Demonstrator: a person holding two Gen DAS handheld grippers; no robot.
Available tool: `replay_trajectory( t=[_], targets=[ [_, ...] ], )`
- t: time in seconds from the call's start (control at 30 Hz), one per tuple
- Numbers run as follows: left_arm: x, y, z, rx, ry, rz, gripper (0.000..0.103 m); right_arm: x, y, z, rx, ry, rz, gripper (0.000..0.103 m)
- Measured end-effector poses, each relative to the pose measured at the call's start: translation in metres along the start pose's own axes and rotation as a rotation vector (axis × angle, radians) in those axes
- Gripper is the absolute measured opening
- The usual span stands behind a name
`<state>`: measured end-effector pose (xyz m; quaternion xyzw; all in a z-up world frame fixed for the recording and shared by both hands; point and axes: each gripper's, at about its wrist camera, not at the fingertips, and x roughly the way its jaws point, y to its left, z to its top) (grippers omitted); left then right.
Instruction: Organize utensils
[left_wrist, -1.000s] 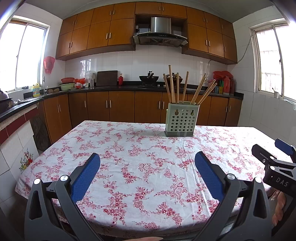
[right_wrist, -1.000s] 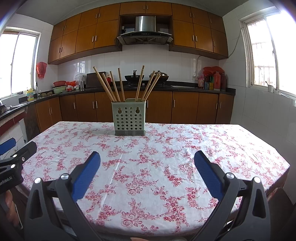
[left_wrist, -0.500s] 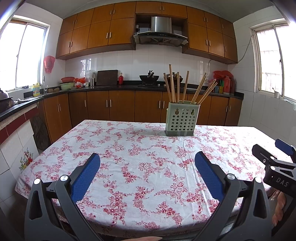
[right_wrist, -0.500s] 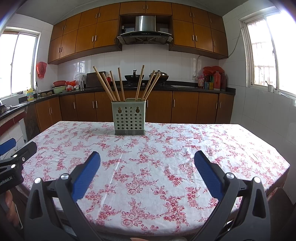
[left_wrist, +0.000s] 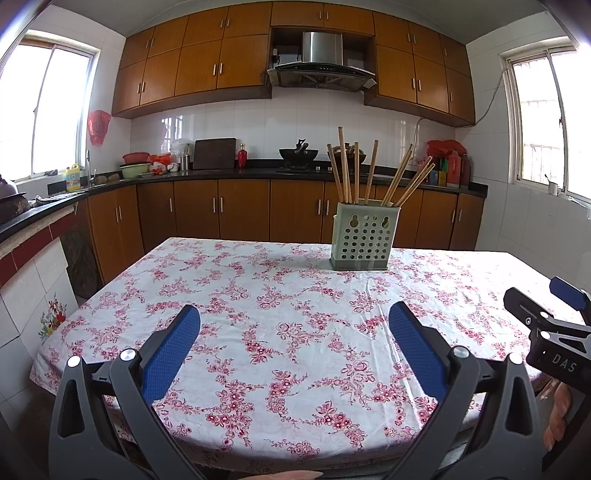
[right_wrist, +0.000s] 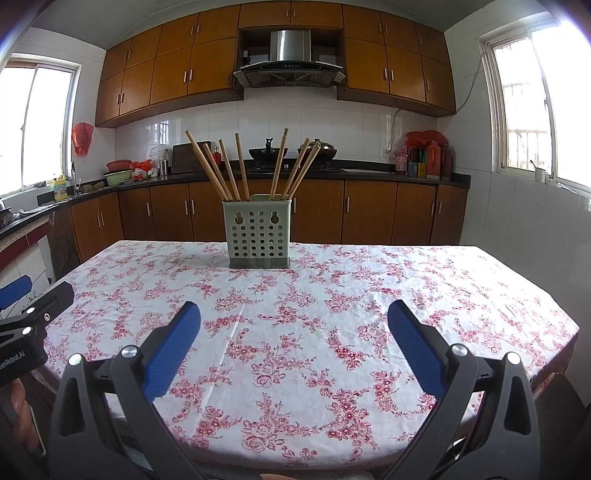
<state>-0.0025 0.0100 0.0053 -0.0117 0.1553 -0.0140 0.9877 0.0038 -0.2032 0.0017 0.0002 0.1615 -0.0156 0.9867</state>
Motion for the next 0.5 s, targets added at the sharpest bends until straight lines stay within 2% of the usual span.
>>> replay_trajectory(
  t=[0.5],
  targets=[
    [-0.0008, -0.0001, -0.0076, -0.006, 0.008, 0.000, 0.101, -0.0009, -0.0006, 0.0006, 0.001, 0.001, 0.000, 0.099]
  ],
)
